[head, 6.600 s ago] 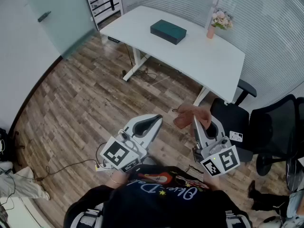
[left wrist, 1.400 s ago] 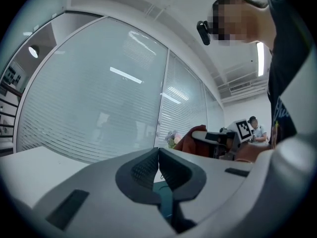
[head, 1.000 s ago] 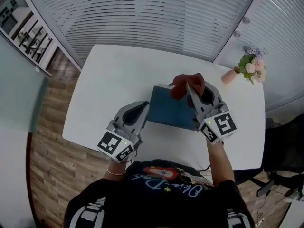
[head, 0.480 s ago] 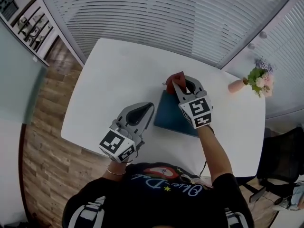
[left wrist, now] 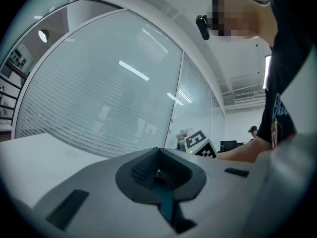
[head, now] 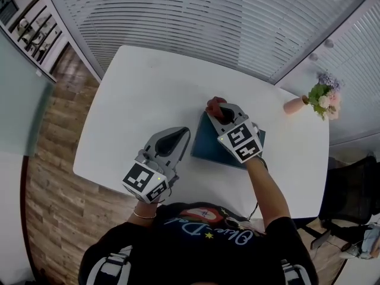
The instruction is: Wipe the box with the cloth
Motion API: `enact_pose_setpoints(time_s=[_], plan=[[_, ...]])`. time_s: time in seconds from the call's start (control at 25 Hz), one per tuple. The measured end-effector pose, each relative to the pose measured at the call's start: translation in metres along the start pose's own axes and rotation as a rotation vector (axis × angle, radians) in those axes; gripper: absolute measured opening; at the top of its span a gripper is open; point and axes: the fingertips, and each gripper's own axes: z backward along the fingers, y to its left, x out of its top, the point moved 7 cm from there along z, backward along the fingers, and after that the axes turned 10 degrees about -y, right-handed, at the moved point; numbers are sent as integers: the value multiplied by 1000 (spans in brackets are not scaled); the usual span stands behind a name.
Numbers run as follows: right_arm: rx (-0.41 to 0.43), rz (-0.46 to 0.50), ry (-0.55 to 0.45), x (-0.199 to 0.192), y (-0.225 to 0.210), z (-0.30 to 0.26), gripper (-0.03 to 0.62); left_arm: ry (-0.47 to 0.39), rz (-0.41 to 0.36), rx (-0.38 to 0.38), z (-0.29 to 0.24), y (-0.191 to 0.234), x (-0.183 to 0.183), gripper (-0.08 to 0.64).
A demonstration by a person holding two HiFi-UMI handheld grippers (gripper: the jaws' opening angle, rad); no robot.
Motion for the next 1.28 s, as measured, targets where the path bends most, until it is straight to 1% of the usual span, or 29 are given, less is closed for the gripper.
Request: enact_pose_setpoints(time_s=[0.16, 0.44, 0.76, 1.28], plan=[[8, 12, 59, -12, 2, 7, 43, 2, 8, -16, -4, -7, -3, 5], [-7, 13, 117, -25, -4, 18, 43, -2, 3, -16, -6, -14, -2, 5], [-2, 16, 137, -34, -8, 30, 43, -5, -8, -10, -6, -22, 0, 5], [-100, -11, 213, -64, -29, 65, 43, 6, -14, -34, -9, -29, 0, 5]])
